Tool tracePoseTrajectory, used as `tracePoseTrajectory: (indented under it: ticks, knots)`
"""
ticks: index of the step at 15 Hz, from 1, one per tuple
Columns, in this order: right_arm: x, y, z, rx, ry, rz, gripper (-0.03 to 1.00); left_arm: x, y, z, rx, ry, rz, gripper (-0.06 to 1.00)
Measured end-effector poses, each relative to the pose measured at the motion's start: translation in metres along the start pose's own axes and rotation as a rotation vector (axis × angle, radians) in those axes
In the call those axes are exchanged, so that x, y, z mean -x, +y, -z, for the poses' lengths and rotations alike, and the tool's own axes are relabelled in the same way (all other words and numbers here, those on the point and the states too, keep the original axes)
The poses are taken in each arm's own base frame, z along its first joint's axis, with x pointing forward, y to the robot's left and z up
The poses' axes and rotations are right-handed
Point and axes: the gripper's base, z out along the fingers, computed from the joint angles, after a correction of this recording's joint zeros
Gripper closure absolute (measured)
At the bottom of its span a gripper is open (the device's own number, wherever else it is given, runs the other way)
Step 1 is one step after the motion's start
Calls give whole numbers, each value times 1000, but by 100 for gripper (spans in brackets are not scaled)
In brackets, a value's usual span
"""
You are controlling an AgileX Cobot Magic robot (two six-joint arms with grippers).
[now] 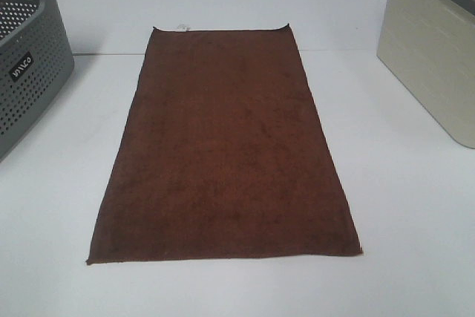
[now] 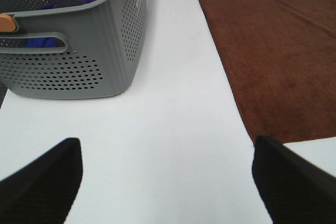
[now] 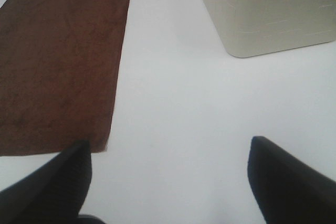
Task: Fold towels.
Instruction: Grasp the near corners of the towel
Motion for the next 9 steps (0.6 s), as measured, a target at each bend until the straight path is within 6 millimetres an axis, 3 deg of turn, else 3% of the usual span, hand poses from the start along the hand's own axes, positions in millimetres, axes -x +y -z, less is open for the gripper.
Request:
tracePoseTrajectory:
  ticks: [9]
  knots:
    - [0, 0, 0, 0, 0, 0, 20, 0, 0, 0, 0, 0, 0, 11]
